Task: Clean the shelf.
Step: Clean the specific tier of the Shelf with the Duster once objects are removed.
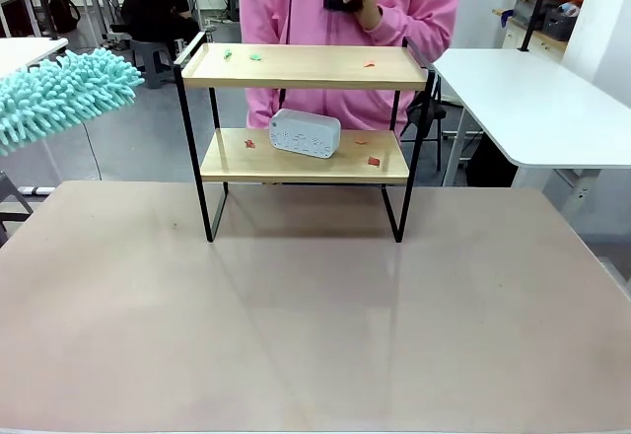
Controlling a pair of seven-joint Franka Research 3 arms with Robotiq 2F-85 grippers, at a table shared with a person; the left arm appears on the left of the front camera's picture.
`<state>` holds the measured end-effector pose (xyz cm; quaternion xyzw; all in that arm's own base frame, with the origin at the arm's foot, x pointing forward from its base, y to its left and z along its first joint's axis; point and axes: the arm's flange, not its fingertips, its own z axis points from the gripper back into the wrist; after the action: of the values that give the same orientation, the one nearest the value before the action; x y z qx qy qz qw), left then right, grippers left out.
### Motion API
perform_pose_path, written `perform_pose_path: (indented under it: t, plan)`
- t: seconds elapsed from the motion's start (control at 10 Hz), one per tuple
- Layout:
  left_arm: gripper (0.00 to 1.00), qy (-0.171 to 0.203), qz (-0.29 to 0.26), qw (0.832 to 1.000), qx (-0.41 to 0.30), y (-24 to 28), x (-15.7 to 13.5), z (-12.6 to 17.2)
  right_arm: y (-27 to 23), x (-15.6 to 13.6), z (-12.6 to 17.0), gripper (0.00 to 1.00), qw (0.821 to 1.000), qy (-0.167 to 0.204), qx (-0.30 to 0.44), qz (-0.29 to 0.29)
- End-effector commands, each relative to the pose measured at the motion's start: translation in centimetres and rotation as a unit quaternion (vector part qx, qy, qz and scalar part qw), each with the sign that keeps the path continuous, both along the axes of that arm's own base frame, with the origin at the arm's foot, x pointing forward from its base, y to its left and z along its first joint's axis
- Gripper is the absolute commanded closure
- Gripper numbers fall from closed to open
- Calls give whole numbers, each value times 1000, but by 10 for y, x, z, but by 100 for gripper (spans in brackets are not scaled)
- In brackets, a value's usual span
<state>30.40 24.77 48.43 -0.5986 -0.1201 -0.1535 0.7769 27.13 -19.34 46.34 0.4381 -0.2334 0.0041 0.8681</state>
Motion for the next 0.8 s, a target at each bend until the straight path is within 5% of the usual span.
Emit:
perform_pose_path:
  t: [0.0, 0.3, 0.4, 0.7]
  plan:
    - [100, -3, -6, 1000, -4, -1, -3, 4, 1, 1, 1, 0, 1000, -16, 3, 4]
    - [100, -3, -6, 1000, -4, -1, -3, 4, 1, 1, 1, 0, 1000, -16, 3, 4]
    - [87, 0, 0, 1000, 0, 0, 0, 0, 1, 1, 1, 0, 1000, -16, 3, 4]
    - [87, -37, 56, 998, 16, -5, -18, 79, 1, 1, 1, 0, 1000, -16, 3, 4]
